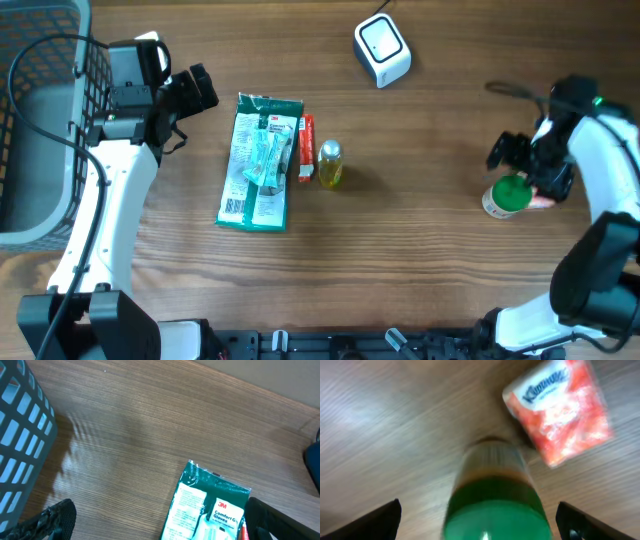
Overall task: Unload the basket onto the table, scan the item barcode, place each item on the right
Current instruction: 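Carry the jar rightward and set it down beside the Kleenex pack, then move the right gripper over the yellow Vim bottle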
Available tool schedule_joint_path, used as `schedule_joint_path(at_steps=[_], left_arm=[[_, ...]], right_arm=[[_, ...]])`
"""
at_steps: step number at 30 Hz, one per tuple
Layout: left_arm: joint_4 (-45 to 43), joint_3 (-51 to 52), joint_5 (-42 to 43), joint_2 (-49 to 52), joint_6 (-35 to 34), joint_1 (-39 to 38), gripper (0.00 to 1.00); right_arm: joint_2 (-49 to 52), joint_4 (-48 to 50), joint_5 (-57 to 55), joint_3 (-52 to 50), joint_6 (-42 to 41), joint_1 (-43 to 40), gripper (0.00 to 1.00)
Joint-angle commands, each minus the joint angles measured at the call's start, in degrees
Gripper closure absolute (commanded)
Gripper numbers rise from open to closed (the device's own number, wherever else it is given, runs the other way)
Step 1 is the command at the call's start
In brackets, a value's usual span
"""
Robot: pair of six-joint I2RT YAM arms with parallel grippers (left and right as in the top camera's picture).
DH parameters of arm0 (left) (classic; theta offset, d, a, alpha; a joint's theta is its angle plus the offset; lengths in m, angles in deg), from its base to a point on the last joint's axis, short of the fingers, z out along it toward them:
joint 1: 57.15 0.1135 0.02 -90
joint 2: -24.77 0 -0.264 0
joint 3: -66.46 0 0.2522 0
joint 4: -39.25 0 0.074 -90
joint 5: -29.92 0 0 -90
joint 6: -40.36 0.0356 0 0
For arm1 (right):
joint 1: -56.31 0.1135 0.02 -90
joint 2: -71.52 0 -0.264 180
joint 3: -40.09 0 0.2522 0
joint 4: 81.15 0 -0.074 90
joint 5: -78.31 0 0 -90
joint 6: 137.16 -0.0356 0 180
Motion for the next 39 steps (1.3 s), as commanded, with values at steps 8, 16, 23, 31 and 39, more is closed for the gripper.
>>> schedule_joint_path(at_steps=[8,16,23,31,39], left_arm=[[0.0,-0.4,-0.6,0.0,0.5,0.2,0.00],[0.0,-0.4,-0.6,0.0,0.5,0.2,0.00],[0.0,-0.4,-0.6,0.0,0.5,0.2,0.00],[0.0,-0.4,-0.6,0.0,0.5,0.2,0.00],[0.0,-0.4,-0.6,0.0,0.5,0.2,0.00]], right_arm=[[-3.2,-7.7,13.6,18.2,-1.3,18.0,0.00],[-2.8,10.8,13.4,18.0,-15.1,38.8,0.02],[-0.6,13.2,-2.5,18.0,-19.4,49.3,0.07],[7.0,11.7,-5.6,18.0,-24.1,52.7,0.12],[12.6,11.0,-3.1,18.0,-24.6,52.7,0.19]])
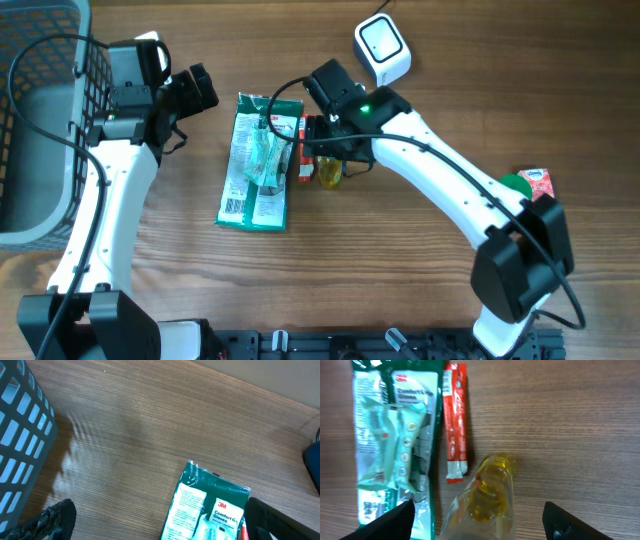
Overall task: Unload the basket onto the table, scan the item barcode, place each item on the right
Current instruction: 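Move the right gripper over the yellow Vim bottle, then lower the right gripper and close it around the Vim bottle neck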
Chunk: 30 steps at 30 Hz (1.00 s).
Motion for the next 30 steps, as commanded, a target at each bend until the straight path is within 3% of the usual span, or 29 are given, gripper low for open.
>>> schedule_joint_path(at_steps=[1,10,16,19,30], left_arm=[[0.0,-0.4,-0.5,0.0,0.5,0.2,0.00],[0.0,-0.4,-0.5,0.0,0.5,0.2,0.00],[0.0,-0.4,-0.5,0.0,0.5,0.2,0.00],[0.0,-0.4,-0.5,0.0,0.5,0.2,0.00],[0.0,-0.4,-0.5,0.0,0.5,0.2,0.00]], right_arm=[[2.8,-0.3,1.3,0.5,-1.0,0.1,0.18],[3.7,-0.2,1.3,0.5,-1.0,0.1,0.29],[3.7,-0.3,1.3,0.5,-1.0,0.0,0.31],[3.7,-0.5,1.3,0.5,-1.0,0.3,0.38],[3.7,-1.0,-1.3,0.5,-1.0,1.1,0.38]])
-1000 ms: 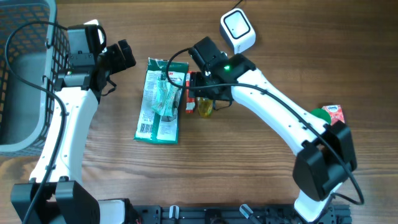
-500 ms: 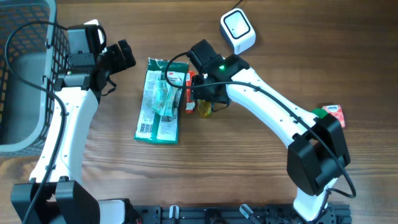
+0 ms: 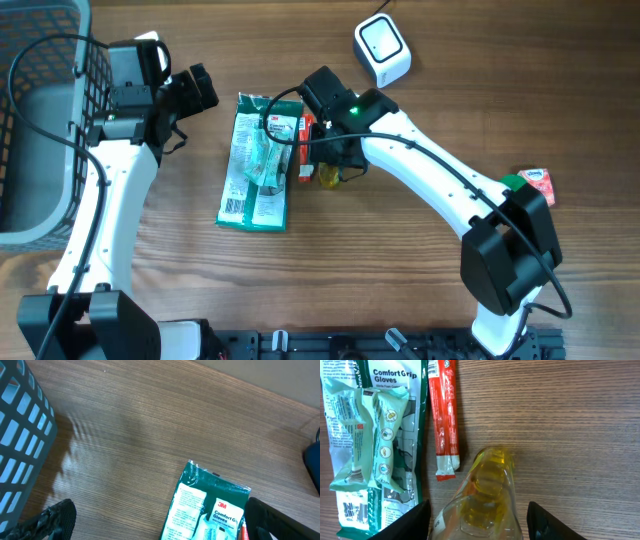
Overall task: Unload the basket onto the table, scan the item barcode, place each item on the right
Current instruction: 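Lower the right gripper and close it around the Vim bottle neck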
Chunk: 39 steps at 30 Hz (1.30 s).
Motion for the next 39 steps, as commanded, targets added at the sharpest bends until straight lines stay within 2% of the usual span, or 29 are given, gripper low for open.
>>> schedule_joint_path(at_steps=[1,16,26,31,33,39], left_arm=[[0.0,-0.4,-0.6,0.0,0.5,0.2,0.00],[0.0,-0.4,-0.6,0.0,0.5,0.2,0.00],[0.0,-0.4,-0.6,0.0,0.5,0.2,0.00],[0.0,-0.4,-0.6,0.0,0.5,0.2,0.00],[0.0,-0.4,-0.6,0.0,0.5,0.2,0.00],[0.0,-0.4,-0.6,0.0,0.5,0.2,0.00]], right_arm=[[1.0,-0.1,-1.6,0.5,-0.4,0.5,0.38],[1.0,1.4,-3.3,0.5,-0.3,1.7,0.41],[0.1,-0.7,-3.7,0.6,0.1,-0.1,0.54],[-2.9,-2.6,3.8,0.6,4.5,-4.7,0.62],[-3.5,-4.5,3.9,0.6,5.6,-5.8,0.62],[-3.4,-5.2,3.6,0.5,16.5,-5.9,0.61]])
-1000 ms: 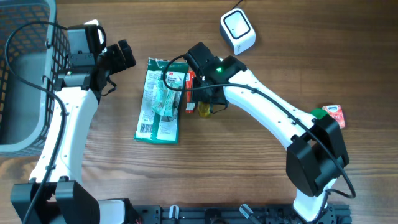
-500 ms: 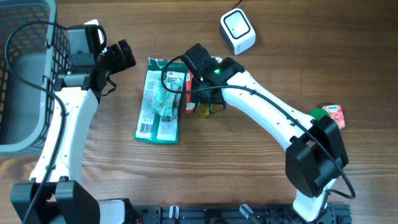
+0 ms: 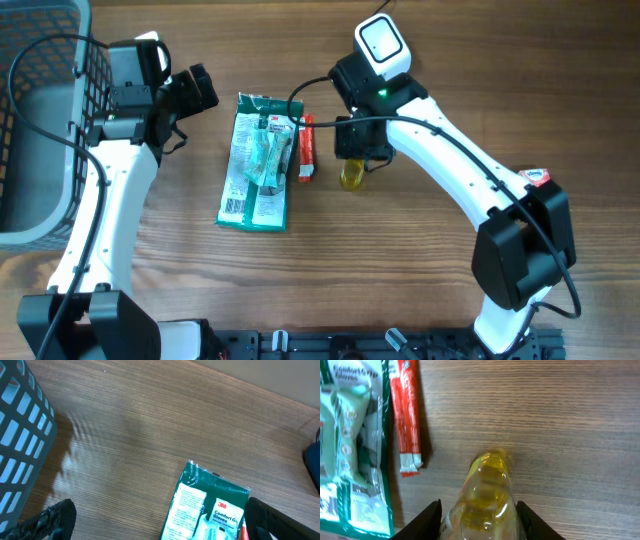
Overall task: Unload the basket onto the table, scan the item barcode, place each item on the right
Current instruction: 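Lower the right gripper and close it around the Vim bottle neck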
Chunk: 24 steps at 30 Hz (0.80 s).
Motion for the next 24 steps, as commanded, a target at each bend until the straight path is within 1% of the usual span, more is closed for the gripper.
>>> schedule_joint_path(at_steps=[1,12,14,16,24], left_arm=[[0.0,-0.4,-0.6,0.0,0.5,0.2,0.00],[0.0,-0.4,-0.6,0.0,0.5,0.2,0.00],[0.0,-0.4,-0.6,0.0,0.5,0.2,0.00],[0.0,-0.4,-0.6,0.0,0.5,0.2,0.00],[0.0,-0.4,-0.6,0.0,0.5,0.2,0.00]], right_arm=[[-2.3,-0.7,0.9,0.5,6.1,0.3,0.61],[-2.3,-1.1,1.0,0.5,5.8,0.3,0.61],[-2.3,-1.1,0.9,0.5,5.8,0.7,0.60],[-2.3,-1.1,0.9,0.5,5.8,0.8,0.58],[-2.3,-1.1,0.9,0.5,5.8,0.8,0.57]])
